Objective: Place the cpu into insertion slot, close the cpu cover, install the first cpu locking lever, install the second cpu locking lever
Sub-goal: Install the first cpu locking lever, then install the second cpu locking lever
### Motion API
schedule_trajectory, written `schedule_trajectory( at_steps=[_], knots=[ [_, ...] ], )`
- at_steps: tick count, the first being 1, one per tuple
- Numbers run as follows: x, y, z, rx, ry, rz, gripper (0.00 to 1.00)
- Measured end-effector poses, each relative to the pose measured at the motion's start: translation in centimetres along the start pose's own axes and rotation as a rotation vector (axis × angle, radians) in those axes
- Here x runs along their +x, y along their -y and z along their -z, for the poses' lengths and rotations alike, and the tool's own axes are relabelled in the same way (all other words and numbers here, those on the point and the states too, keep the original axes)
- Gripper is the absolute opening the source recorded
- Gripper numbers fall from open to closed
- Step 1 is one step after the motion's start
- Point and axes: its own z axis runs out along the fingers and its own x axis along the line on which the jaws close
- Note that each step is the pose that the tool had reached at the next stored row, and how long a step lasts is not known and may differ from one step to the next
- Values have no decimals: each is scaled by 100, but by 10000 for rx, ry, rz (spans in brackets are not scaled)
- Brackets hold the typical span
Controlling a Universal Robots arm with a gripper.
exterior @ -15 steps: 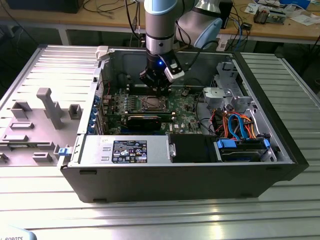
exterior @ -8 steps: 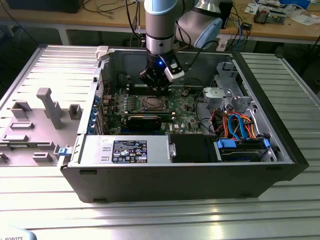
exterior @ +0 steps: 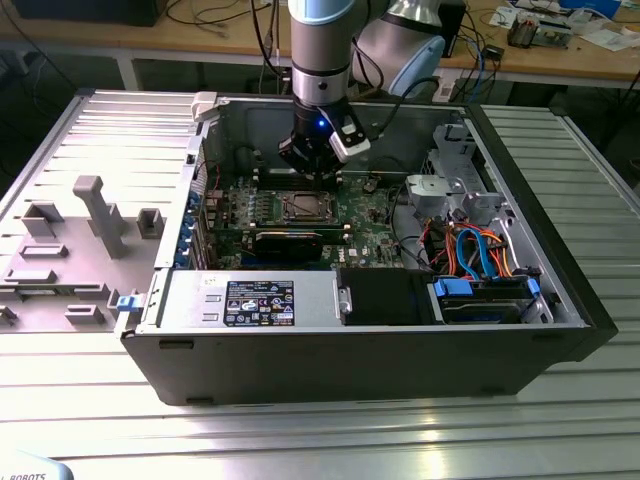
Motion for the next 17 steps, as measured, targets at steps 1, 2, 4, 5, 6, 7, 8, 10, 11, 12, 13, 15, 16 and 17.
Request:
schedule_trajectory(
  at_steps=[1,2,4,5,6,7,8,10,11,12,13,15,16,17],
  knots=[
    [0,0,0,0,0,-1,11],
    [0,0,0,0,0,-2,11],
    [0,2,0,0,0,-1,11],
    [0,2,0,0,0,-1,11],
    [0,3,0,0,0,-1,11],
    [0,6,0,0,0,1,11],
    [0,9,1,0,0,2,11],
    [1,18,1,1,-1,0,11],
    [1,21,1,0,0,0,11],
    [1,30,1,1,-1,-1,11],
    [1,37,2,1,-1,-1,11],
    [1,41,1,0,0,-2,11],
    [1,42,2,0,0,-1,11],
    [1,43,2,0,0,-1,11]
  ],
)
